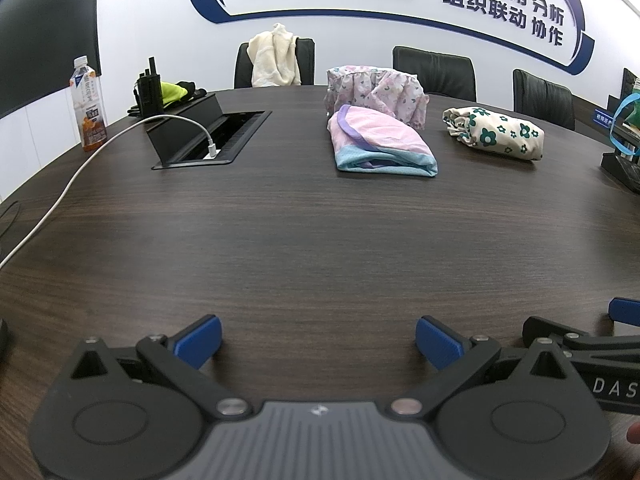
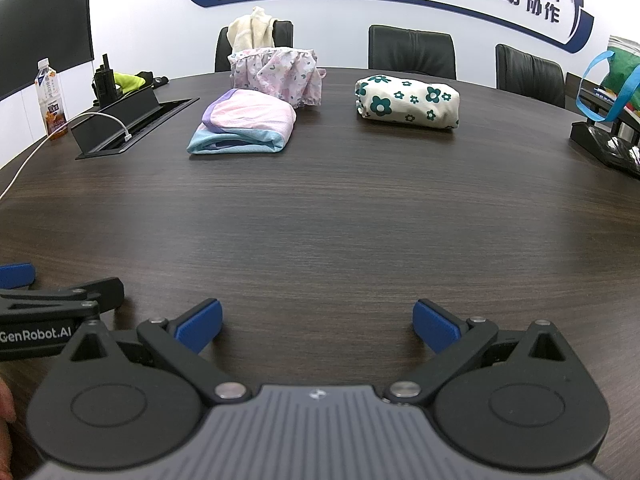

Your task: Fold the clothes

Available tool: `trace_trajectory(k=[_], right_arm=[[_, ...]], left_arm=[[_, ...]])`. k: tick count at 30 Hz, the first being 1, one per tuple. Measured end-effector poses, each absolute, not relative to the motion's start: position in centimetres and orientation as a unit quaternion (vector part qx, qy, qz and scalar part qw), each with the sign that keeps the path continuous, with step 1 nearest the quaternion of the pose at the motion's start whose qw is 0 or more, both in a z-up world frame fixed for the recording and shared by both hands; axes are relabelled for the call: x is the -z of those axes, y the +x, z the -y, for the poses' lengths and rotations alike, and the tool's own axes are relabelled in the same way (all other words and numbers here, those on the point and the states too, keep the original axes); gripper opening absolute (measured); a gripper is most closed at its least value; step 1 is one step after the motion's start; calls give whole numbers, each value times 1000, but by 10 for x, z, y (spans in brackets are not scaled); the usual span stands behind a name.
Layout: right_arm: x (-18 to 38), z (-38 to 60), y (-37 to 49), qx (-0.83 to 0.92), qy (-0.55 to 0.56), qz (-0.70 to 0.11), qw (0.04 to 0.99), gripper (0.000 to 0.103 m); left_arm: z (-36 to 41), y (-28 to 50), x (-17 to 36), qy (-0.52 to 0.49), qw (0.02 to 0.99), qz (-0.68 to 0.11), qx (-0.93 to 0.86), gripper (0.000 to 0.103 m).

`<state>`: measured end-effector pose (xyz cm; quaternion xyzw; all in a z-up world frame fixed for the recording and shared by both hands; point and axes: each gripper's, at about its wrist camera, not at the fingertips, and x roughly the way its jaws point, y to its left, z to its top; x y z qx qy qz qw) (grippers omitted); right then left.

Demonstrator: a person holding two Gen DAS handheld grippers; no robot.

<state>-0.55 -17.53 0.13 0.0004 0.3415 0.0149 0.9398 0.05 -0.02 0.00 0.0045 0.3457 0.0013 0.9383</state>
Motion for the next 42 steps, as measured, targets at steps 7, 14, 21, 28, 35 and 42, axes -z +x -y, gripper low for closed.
trace_trajectory(k=[7,14,21,28,35,42], right_arm=[[-1,176,-3,-15,3,-342,940,103],[-2,176,-8,-14,3,-341,940,103],[0,175,-5,-14,3,-342,940,103],[0,174,-6,-14,3,-342,940,103],[-1,175,-5,-14,3,-342,940,103],[-1,174,-5,-14,3,-342,940,103]], left_arm=[[1,0,-2,8,939,-343,-5,103],[0,0,0,7,939,-343,-4,103],[0,0,0,6,940,-342,-5,103],[0,0,0,5,940,-342,-4,103],[0,-1,0,5,940,-341,-2,103],[0,-1,0,5,940,-342,-2,103]])
